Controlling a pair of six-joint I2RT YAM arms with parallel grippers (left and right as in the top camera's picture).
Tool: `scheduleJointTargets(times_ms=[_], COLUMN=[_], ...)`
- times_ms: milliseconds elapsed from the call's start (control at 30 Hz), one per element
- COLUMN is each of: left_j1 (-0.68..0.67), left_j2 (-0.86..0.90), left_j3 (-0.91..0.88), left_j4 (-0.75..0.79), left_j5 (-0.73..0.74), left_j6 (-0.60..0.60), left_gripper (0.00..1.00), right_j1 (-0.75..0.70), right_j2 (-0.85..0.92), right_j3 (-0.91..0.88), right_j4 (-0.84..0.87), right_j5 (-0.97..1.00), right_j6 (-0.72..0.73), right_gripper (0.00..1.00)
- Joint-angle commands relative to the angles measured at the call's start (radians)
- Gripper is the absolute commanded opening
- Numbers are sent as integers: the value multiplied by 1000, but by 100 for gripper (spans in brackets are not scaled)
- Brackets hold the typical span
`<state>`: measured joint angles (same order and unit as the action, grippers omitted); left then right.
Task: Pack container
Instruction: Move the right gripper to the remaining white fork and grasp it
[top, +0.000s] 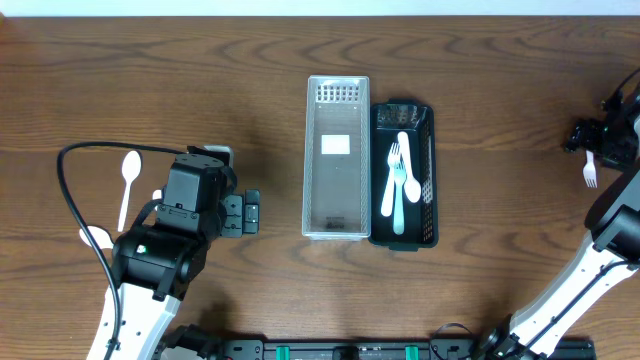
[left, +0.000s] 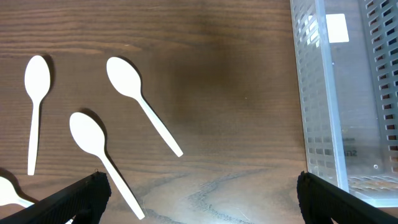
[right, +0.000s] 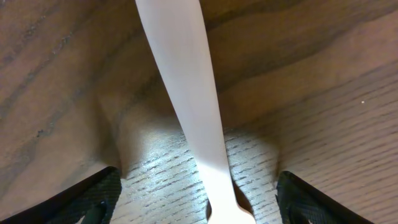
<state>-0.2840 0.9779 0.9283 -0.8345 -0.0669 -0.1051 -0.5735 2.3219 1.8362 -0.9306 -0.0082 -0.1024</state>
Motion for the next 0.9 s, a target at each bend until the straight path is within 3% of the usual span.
scheduleJointTargets(times_ms=[0, 733, 867], left_j1=[4, 4, 4], left_j2=[-5, -5, -5], left_j3=[20, 20, 20], left_j4=[-3, -3, -3], left_j5=[-5, -5, -5], left_j6=[-5, -5, -5], left_gripper=[98, 98, 98], right_j1=[-2, -2, -2], right_j2=[20, 21, 21], right_j3=[9, -68, -68], right_j4=[-7, 39, 37], right_j5=[-12, -12, -12], right_j6=[-8, -11, -11], right_gripper=[82, 83, 71])
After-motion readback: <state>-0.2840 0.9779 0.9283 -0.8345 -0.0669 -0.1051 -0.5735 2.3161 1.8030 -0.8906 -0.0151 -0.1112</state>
